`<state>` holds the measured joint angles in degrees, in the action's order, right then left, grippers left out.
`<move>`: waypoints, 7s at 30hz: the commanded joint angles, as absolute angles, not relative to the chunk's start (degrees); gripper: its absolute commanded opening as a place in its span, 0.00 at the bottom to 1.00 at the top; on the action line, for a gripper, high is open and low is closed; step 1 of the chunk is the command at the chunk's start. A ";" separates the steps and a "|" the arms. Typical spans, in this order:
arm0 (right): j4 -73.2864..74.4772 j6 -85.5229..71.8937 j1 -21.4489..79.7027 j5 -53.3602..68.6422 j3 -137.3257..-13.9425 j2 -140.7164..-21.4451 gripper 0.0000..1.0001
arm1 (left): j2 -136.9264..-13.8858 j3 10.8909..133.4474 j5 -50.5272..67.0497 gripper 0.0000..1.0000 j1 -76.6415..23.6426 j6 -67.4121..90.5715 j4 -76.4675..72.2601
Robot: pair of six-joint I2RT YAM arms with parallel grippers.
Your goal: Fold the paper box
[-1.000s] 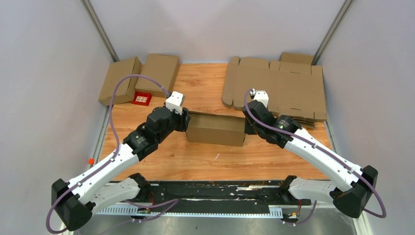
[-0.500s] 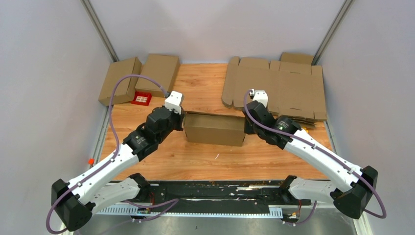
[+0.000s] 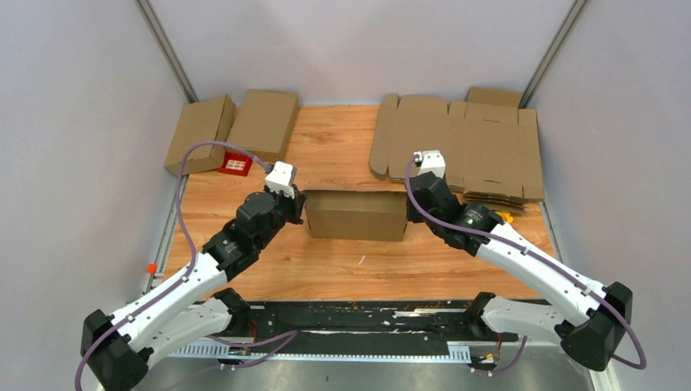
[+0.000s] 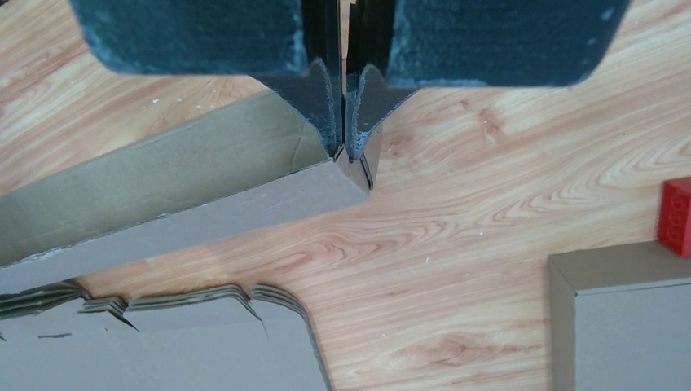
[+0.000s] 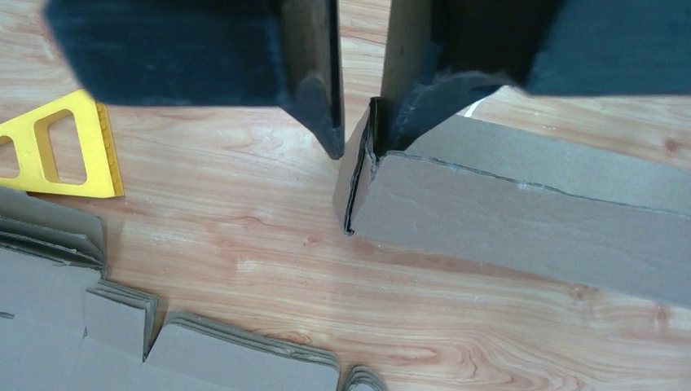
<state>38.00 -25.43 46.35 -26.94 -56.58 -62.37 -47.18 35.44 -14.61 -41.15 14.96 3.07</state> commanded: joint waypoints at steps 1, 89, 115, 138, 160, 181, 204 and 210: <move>41.39 -19.53 46.54 -20.29 -54.44 -60.97 0.27 | -48.99 32.29 -12.21 0.00 -41.57 17.58 4.74; 34.45 -17.24 43.73 -16.72 -49.05 -56.25 0.01 | -44.19 49.02 -9.23 0.55 -41.40 16.26 20.58; 39.99 -18.44 42.47 -14.40 -65.52 -56.31 0.77 | -48.66 50.52 -13.64 0.52 -41.27 17.69 16.28; 29.36 -22.00 33.08 -6.30 -47.04 -59.14 0.48 | -47.91 32.02 -15.02 0.53 -39.31 23.10 10.39; 33.53 -19.67 30.69 -4.50 -55.53 -55.16 0.26 | -46.27 44.89 -13.26 0.48 -39.13 19.80 16.68; 26.82 -21.07 28.39 5.66 -47.59 -58.80 0.00 | -47.85 37.73 -10.55 0.00 -38.13 21.35 12.62; 26.55 -20.35 27.27 11.57 -49.15 -61.48 0.00 | -48.12 35.40 -7.61 0.00 -38.10 23.88 10.93; 27.51 -15.83 27.31 16.58 -55.45 -60.83 0.22 | -48.06 36.69 -9.21 0.00 -38.09 22.81 12.40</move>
<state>25.61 -19.55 27.07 12.32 -51.72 -60.60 -47.35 36.36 -8.93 -38.22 22.98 7.60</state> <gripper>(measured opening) 0.105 0.006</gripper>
